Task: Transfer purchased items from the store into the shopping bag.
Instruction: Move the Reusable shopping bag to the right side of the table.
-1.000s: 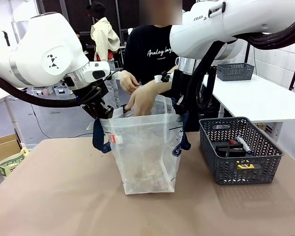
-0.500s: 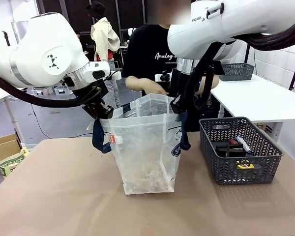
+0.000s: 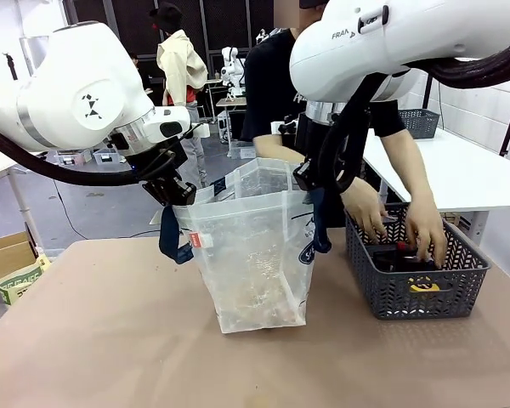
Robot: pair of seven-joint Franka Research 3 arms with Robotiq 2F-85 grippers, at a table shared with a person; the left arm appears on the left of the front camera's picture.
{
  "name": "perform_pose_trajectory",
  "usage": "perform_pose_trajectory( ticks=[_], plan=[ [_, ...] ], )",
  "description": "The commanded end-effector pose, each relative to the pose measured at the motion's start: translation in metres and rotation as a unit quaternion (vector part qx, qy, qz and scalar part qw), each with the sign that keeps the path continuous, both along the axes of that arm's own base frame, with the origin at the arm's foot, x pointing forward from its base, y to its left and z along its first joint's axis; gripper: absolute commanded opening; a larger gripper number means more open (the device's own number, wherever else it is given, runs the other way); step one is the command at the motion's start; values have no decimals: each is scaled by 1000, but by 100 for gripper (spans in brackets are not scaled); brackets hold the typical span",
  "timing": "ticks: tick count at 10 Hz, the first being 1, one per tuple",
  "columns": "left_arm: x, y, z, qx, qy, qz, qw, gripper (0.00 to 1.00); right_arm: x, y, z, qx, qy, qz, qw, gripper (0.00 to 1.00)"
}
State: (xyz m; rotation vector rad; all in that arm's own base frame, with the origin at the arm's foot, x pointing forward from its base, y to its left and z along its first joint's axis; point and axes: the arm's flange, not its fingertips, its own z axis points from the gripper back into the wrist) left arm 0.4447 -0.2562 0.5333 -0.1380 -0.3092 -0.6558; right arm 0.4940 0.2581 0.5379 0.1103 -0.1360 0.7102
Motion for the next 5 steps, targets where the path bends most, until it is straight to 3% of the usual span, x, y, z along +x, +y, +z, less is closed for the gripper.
perform_pose_trajectory(
  ticks=[1, 5],
  plan=[
    [0, 1, 1, -1, 0, 5, 1000, 0, -3, 1, -1, -11, -12, -26, 1000, 0],
    [0, 1, 1, -1, 0, 5, 1000, 0, -3, 1, -1, -9, -12, -29, 999, 0]
  ],
)
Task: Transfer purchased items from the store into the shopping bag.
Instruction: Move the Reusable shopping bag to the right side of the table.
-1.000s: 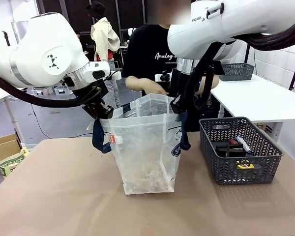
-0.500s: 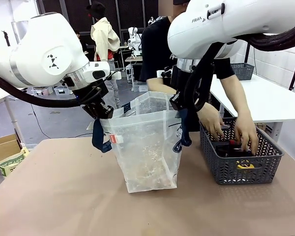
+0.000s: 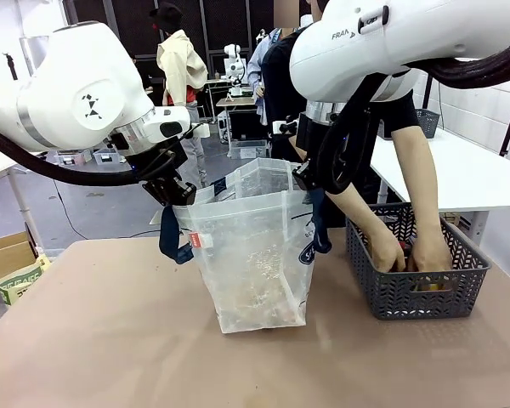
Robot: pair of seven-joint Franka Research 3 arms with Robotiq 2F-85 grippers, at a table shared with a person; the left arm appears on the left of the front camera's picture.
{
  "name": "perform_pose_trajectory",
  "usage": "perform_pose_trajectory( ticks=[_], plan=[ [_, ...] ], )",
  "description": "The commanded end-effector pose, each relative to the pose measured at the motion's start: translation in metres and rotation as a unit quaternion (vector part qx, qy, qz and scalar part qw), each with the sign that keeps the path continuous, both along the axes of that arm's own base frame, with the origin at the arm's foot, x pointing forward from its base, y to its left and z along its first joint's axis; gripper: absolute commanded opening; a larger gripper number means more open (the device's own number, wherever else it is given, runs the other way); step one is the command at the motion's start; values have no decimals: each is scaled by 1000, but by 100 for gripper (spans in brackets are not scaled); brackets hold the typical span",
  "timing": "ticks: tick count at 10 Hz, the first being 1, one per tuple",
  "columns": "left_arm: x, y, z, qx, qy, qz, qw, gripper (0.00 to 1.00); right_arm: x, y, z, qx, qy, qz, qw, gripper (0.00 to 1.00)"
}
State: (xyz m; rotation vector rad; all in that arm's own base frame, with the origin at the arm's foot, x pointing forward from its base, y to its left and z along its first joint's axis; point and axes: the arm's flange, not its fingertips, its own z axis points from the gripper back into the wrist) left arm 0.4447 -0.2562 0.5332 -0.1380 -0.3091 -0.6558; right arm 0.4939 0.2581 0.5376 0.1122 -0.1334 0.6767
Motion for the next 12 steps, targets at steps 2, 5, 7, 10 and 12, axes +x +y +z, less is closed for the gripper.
perform_pose_trajectory(
  ticks=[2, 5, 7, 10, 12],
  plan=[
    [0, 1, 1, -1, 0, 5, 1000, 0, -2, 1, -1, -9, -15, -16, 1000, 0],
    [0, 1, 1, -1, 0, 5, 1000, 0, 0, 0, 0, 0, 0, -2, 1000, 0],
    [0, 1, 1, -1, 0, 5, 1000, 0, 0, 0, 0, 0, 0, -2, 1000, 0],
    [0, 1, 1, -1, 0, 5, 1000, 0, 0, 0, 0, 0, 0, -2, 1000, 0],
    [0, 1, 1, -1, 0, 5, 1000, 0, 0, 0, 0, 0, 0, -2, 1000, 0]
  ],
)
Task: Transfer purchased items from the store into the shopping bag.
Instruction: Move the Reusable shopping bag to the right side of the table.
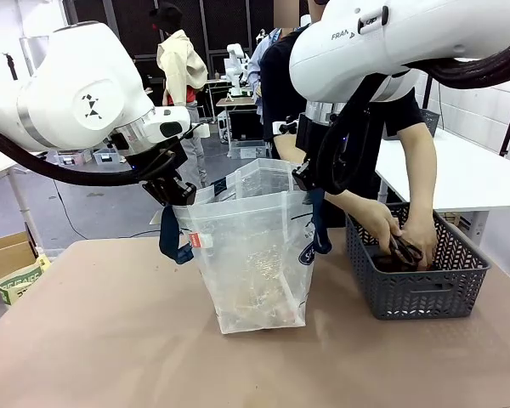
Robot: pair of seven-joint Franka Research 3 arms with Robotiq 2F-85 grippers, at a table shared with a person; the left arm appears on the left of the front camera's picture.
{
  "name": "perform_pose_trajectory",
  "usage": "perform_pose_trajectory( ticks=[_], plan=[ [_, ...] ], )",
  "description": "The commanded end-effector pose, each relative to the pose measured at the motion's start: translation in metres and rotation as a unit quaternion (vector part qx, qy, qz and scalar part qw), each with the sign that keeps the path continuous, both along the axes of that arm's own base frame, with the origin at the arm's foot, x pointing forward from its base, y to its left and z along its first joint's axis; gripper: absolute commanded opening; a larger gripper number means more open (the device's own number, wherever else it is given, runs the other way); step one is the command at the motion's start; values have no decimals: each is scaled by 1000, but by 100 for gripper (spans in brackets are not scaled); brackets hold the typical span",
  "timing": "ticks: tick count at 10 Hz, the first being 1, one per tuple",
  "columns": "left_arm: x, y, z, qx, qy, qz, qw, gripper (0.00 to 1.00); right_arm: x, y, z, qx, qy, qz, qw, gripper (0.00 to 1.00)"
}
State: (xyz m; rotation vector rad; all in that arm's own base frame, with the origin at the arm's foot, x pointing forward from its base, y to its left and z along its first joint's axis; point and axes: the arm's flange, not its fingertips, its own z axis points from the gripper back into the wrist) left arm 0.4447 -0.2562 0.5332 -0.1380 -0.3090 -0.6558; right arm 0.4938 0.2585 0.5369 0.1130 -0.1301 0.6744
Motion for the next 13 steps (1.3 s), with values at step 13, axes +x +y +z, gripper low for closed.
perform_pose_trajectory(
  ticks=[13],
  plan=[
    [0, 1, 1, -1, 0, 5, 1000, 0, 0, 0, 1, 0, -2, -1, 1000, 0]
  ],
)
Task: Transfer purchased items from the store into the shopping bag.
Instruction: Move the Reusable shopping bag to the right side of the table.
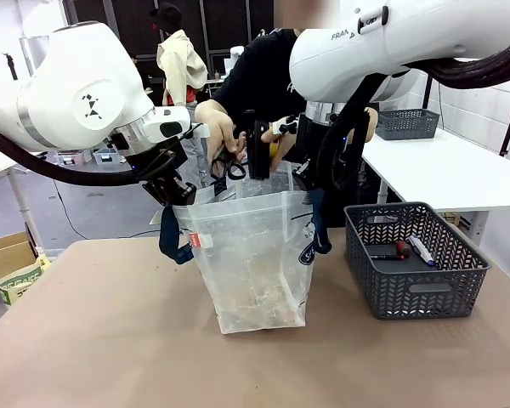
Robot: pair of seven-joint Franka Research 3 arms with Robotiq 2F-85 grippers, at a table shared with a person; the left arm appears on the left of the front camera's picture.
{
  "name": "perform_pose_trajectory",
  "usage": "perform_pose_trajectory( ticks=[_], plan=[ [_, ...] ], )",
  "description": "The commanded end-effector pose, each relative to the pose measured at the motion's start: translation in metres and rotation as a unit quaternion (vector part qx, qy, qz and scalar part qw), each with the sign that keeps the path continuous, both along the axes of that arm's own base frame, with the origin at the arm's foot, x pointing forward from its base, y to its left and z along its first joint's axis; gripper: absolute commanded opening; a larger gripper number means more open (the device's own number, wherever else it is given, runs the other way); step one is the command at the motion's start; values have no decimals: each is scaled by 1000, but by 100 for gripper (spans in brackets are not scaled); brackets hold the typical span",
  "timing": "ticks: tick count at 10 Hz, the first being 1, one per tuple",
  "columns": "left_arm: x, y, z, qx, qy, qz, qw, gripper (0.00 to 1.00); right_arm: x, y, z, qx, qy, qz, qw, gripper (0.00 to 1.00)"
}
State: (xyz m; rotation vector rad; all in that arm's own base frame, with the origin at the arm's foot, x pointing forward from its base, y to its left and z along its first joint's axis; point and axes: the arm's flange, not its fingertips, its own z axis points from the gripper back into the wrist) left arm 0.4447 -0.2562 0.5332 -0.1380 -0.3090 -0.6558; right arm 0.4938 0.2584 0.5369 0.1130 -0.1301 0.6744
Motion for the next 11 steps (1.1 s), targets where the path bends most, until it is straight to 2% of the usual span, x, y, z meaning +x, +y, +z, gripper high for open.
perform_pose_trajectory(
  ticks=[1, 11],
  plan=[
    [0, 1, 1, -1, 0, 5, 1000, 0, 0, 0, 1, 0, -2, -1, 1000, 0],
    [0, 1, 1, -1, 0, 5, 1000, 0, 0, 0, 1, 0, -2, -1, 1000, 0]
  ],
)
